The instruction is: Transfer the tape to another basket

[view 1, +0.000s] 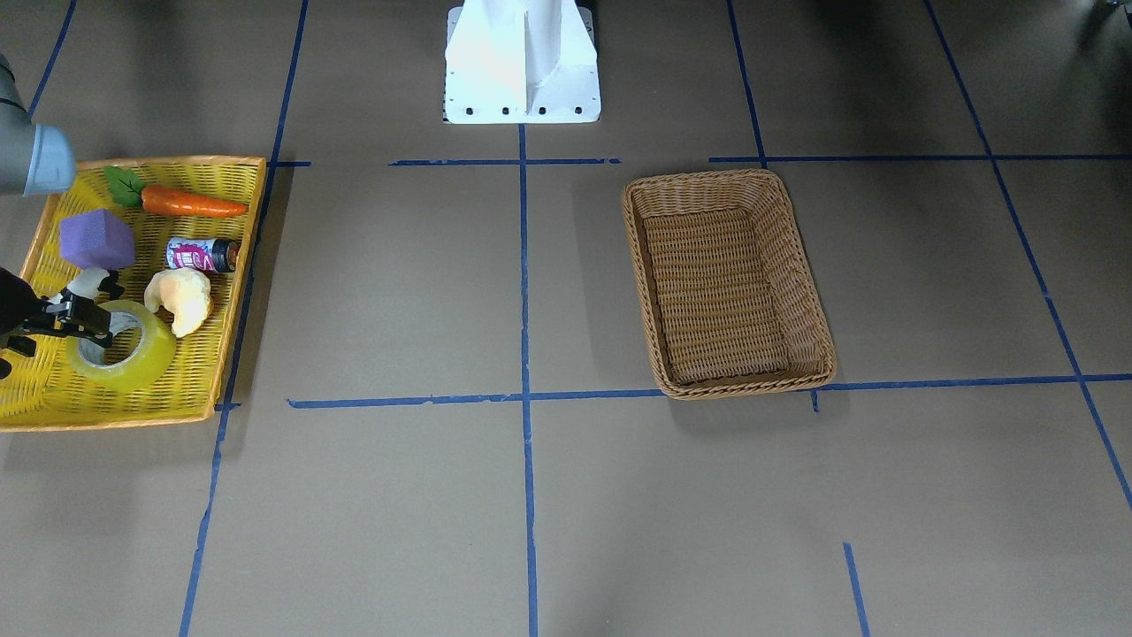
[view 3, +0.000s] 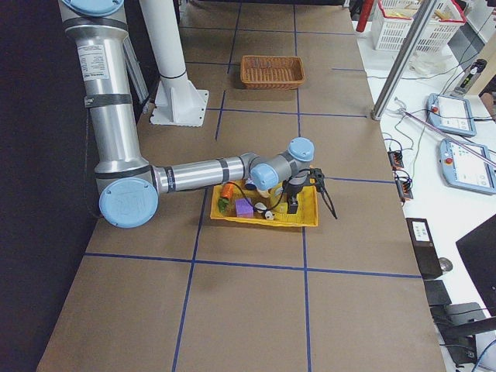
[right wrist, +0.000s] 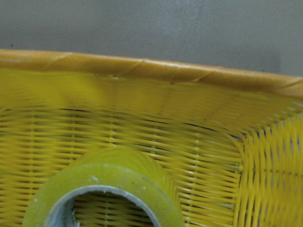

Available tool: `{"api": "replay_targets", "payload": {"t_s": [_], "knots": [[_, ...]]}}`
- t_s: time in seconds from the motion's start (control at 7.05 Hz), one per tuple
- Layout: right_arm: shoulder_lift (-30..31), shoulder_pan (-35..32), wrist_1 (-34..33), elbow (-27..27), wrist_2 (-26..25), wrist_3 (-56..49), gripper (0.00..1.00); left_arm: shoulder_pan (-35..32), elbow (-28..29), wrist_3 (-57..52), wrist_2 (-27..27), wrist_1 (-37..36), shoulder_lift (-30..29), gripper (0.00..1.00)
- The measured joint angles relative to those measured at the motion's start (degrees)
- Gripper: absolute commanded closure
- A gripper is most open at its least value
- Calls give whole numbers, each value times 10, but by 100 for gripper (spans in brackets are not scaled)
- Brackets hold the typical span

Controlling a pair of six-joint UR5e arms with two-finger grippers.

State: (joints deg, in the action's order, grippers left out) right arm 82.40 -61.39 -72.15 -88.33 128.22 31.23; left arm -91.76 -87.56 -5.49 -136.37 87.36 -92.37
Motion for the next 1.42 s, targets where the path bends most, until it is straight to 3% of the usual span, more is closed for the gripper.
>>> {"api": "replay_targets", "payload": {"t_s": [0.14, 0.43, 0.57, 1.42], "knots": [[0, 3, 1, 5, 0, 0, 12, 0, -1, 0, 0, 0, 0, 0], [0, 4, 2, 11, 0, 0, 76, 0, -1, 0, -1, 0, 0, 0], [0, 5, 2, 11, 1, 0, 98, 0, -1, 0, -1, 0, -1, 0], [-3, -16, 3, -27, 9, 0, 100, 1, 3, 2, -1, -1, -5, 0]]}}
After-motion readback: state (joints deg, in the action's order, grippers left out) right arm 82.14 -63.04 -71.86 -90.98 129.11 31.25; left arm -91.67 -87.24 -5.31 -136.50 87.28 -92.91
